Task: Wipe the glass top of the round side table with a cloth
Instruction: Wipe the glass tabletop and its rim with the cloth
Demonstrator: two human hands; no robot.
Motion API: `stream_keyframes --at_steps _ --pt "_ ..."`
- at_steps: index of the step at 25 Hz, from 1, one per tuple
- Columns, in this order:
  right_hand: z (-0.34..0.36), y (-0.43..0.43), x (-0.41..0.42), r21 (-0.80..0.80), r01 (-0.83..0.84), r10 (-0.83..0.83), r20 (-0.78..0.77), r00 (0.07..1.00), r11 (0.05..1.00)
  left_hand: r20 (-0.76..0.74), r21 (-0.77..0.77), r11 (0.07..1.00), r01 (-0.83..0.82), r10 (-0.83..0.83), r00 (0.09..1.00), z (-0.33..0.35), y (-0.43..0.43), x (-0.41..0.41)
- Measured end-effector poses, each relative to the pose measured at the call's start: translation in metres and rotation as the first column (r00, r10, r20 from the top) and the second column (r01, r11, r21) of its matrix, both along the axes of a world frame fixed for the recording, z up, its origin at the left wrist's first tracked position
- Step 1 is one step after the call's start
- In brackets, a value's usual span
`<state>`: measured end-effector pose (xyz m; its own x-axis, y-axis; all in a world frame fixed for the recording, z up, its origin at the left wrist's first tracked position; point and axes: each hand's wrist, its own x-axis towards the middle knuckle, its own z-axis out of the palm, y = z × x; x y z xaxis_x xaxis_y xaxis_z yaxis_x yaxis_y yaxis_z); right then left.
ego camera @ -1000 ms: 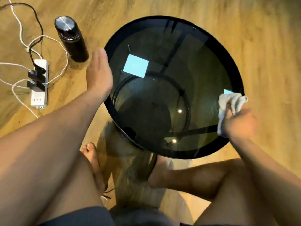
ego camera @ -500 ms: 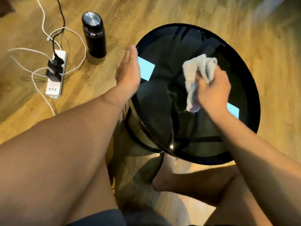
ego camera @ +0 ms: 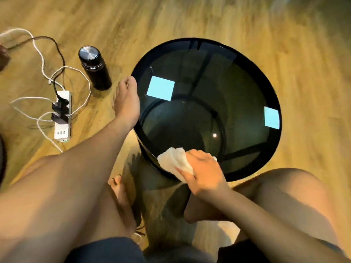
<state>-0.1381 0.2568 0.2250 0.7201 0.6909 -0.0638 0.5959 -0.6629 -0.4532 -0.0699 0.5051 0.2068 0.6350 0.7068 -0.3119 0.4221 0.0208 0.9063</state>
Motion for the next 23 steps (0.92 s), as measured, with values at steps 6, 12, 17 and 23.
stream_keyframes --at_steps 6,12,17,23 --pt "0.021 -0.05 -0.024 0.478 0.597 -0.092 -0.727 0.681 0.644 0.135 -0.022 0.958 0.287 -0.282 0.95 0.048 -0.116 -0.087" --pt "0.024 -0.079 -0.025 0.284 0.78 -0.162 -0.884 0.438 0.558 0.076 -0.299 0.821 0.487 -0.489 0.869 0.048 -0.195 -0.149" --pt "0.025 -0.082 -0.024 0.349 0.666 -0.236 -0.745 0.624 0.659 0.094 -0.166 0.923 0.348 -0.337 0.937 0.053 -0.198 -0.147" --pt "0.02 -0.084 -0.026 0.36 0.454 -0.21 -0.546 0.811 0.815 0.12 -0.166 0.969 0.181 -0.162 0.979 0.056 -0.196 -0.144"
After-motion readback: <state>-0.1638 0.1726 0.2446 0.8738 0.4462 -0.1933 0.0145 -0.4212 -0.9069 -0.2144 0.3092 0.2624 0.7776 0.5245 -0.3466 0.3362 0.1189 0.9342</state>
